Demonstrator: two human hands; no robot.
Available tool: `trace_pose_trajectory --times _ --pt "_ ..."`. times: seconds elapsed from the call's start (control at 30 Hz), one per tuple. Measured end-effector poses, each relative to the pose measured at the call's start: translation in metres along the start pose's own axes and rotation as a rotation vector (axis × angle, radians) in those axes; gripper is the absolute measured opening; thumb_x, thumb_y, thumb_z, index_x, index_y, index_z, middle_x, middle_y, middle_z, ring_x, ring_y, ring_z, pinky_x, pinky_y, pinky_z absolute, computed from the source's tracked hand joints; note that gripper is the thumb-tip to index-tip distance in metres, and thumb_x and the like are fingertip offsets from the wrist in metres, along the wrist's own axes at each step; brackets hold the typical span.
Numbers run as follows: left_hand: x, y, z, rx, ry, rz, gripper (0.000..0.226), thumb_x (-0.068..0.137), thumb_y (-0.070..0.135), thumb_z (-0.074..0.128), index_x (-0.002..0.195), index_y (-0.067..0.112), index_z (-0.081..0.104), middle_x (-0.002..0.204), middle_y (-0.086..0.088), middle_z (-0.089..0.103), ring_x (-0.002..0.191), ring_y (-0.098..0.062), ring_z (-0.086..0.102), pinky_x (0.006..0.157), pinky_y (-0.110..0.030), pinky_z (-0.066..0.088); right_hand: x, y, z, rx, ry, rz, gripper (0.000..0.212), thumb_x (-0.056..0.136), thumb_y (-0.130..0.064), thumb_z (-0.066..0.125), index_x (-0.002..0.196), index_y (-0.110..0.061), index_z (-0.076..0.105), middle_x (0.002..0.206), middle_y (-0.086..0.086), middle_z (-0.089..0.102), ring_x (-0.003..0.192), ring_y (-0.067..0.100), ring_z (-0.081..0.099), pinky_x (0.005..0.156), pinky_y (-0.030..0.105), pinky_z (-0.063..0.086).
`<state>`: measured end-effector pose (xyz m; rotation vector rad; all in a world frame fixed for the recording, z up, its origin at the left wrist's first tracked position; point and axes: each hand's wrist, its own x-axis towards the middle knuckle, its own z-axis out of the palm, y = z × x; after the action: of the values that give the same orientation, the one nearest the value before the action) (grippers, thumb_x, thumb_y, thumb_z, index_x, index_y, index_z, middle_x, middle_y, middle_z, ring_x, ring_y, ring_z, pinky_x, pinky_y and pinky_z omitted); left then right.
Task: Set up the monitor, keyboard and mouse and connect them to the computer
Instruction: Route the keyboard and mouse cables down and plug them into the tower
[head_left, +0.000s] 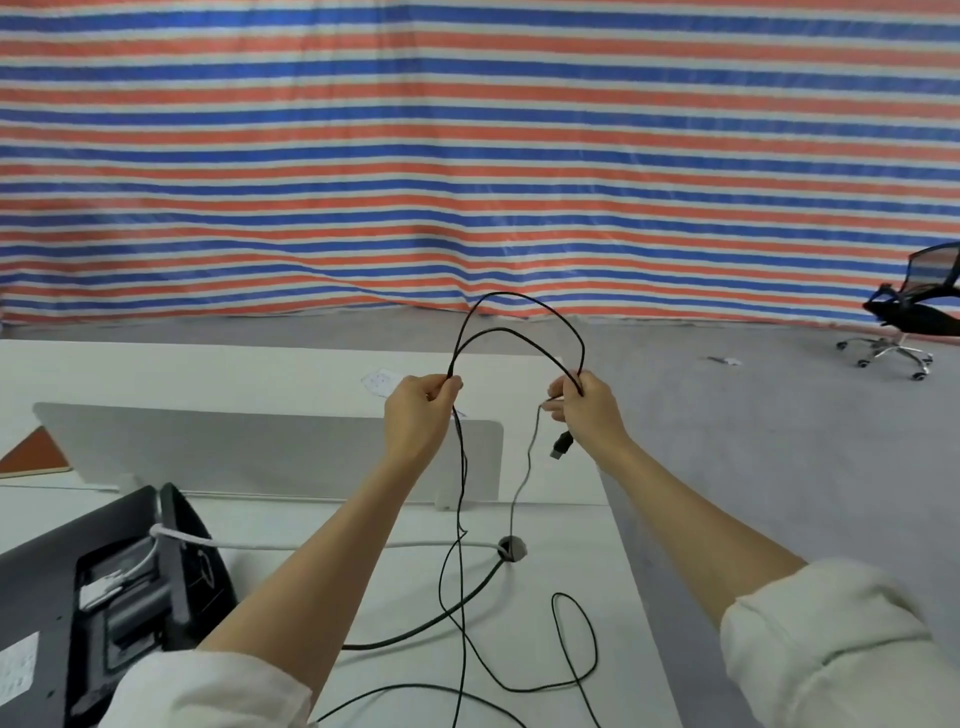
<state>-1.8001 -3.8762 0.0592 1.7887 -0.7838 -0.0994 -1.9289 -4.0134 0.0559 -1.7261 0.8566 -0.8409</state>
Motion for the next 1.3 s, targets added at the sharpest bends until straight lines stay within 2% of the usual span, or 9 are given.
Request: trace_pose_trajectory --times 0.07,0.2,0.3,0.43,0.6,0.73,0.9,1.1,1.3 --pt "-0.002 -0.003 0.0 0.062 -0.005 0.022 0.034 0.092 0.023 0.055 0.061 0.011 0.059 0.063 0.0 0.047 0.064 -0.014 0.044 0.061 -0.025 0.031 -0.001 0.016 -0.002 -0.118 -0.044 0.041 0.019 0.098 -0.009 0.034 0.093 -0.006 0.052 0.097 0.01 0.057 0.084 0.021 0.06 0.069 0.027 0.048" --pt "0.001 -0.011 0.0 0.129 -0.018 0.051 0.022 0.095 0.019 0.052 0.095 0.006 0.07 0.085 0.0 0.063 0.082 -0.013 0.055 0.066 -0.017 0.034 -0.002 0.044 -0.003 -0.387 -0.153 0.077 0.019 0.095 -0.018 0.043 0.083 -0.01 0.055 0.084 0.003 0.057 0.075 0.019 0.051 0.059 0.025 0.037" --pt "0.009 -0.018 0.004 0.178 -0.083 0.049 0.02 0.095 0.019 0.051 0.092 0.008 0.068 0.073 0.001 0.064 0.072 -0.015 0.059 0.063 -0.02 0.038 0.002 0.056 0.002 -0.421 -0.174 0.1 0.027 0.092 -0.02 0.053 0.066 -0.015 0.044 0.066 -0.003 0.046 0.065 0.016 0.044 0.059 0.027 0.033" --pt "0.018 -0.023 0.017 0.196 -0.14 0.055 0.019 0.095 0.019 0.052 0.095 0.006 0.066 0.067 0.002 0.057 0.069 -0.024 0.06 0.071 -0.033 0.049 0.012 0.065 0.014 -0.37 -0.15 0.098 0.014 0.092 -0.016 0.053 0.08 -0.01 0.051 0.069 -0.003 0.049 0.067 0.015 0.046 0.058 0.024 0.035" --pt "0.027 -0.046 0.04 0.235 -0.259 0.087 0.026 0.094 0.019 0.053 0.078 0.0 0.061 0.07 -0.015 0.056 0.07 -0.036 0.059 0.072 -0.044 0.049 0.029 0.092 0.029 -0.367 -0.072 0.148 0.012 0.091 -0.015 0.051 0.079 -0.012 0.052 0.073 0.002 0.056 0.076 0.031 0.061 0.072 0.038 0.05" --pt "0.029 -0.068 0.051 0.275 -0.366 0.043 0.012 0.093 0.021 0.056 0.091 0.014 0.065 0.073 0.0 0.058 0.072 -0.024 0.058 0.071 -0.035 0.048 0.033 0.12 0.036 -0.405 -0.034 0.203 0.011 0.091 -0.012 0.047 0.081 -0.008 0.051 0.077 0.008 0.056 0.076 0.034 0.062 0.067 0.036 0.05" --pt "0.027 -0.098 0.055 0.359 -0.429 0.034 0.016 0.09 0.021 0.06 0.103 0.015 0.068 0.091 -0.002 0.069 0.083 -0.017 0.061 0.075 -0.027 0.046 0.032 0.157 0.05 -0.394 -0.048 0.256 0.014 0.092 -0.01 0.047 0.08 -0.005 0.05 0.083 0.015 0.06 0.082 0.036 0.063 0.067 0.037 0.049" --pt "0.031 -0.127 0.054 0.452 -0.402 0.023 0.015 0.086 0.023 0.066 0.099 0.019 0.069 0.097 0.002 0.072 0.097 -0.017 0.065 0.093 -0.035 0.044 0.038 0.174 0.058 -0.39 0.062 0.214 0.013 0.094 -0.009 0.046 0.082 -0.005 0.05 0.082 0.013 0.058 0.077 0.031 0.057 0.065 0.033 0.043" --pt "0.032 -0.154 0.044 0.574 -0.396 -0.015 0.013 0.089 0.019 0.057 0.094 0.021 0.069 0.097 0.004 0.069 0.1 -0.021 0.059 0.093 -0.036 0.041 0.035 0.183 0.063 -0.43 0.012 0.182 0.015 0.095 -0.01 0.047 0.093 0.001 0.056 0.091 0.017 0.06 0.081 0.029 0.054 0.069 0.031 0.039"
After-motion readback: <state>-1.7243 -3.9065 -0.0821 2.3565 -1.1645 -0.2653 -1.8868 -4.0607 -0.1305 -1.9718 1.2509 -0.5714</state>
